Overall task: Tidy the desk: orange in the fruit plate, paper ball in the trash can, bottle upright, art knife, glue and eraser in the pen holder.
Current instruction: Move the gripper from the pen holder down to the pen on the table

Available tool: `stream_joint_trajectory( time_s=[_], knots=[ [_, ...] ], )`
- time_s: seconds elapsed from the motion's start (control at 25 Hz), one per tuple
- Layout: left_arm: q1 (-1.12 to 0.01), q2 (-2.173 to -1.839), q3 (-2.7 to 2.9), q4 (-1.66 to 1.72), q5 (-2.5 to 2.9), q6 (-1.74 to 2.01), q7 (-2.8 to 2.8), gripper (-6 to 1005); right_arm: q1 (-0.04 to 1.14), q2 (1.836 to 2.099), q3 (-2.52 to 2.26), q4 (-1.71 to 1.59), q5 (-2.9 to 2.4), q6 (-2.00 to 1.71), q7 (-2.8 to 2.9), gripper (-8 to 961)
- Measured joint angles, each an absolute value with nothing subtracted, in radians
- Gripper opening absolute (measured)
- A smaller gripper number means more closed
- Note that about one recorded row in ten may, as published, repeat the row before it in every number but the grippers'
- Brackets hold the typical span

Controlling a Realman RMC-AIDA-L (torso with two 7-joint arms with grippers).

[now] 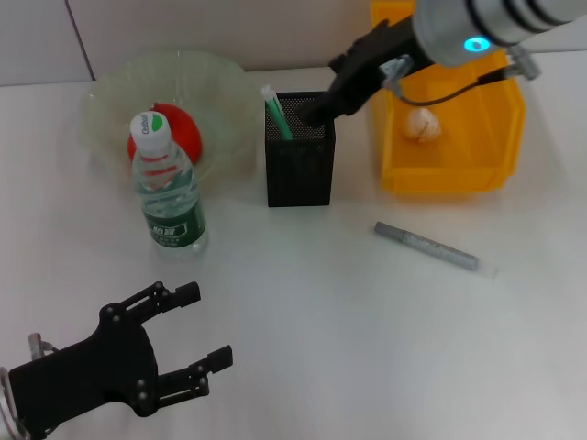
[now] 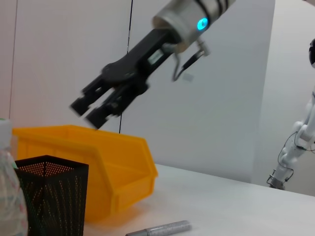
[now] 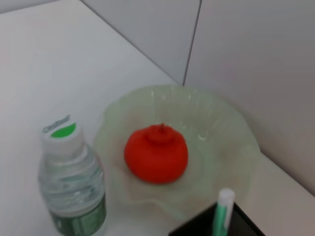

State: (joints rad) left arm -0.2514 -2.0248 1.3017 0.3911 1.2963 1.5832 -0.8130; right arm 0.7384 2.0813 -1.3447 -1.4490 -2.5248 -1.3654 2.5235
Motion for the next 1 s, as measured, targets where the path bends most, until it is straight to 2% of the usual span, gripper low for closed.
stream_joint_trajectory(
  time_s=[0.56, 0.76, 1.0],
  knots=[
    [-0.255, -2.031, 1.303, 0.391, 1.296, 1.552, -0.813, 844, 0.481, 2.083, -1.222, -1.863, -2.546, -1.696, 2.574, 822],
    [-0.26, -2.032, 1.305, 0.391, 1.296, 1.549, -0.813, 844, 0.457, 2.082, -1.229, -1.769, -2.555, -1.714, 2.545, 817],
    [-0.261, -2.033, 1.302, 0.391, 1.296, 1.546, -0.813, 844, 0.481, 2.081, -1.243, -1.568, -2.558, -1.64, 2.465, 800]
  ],
)
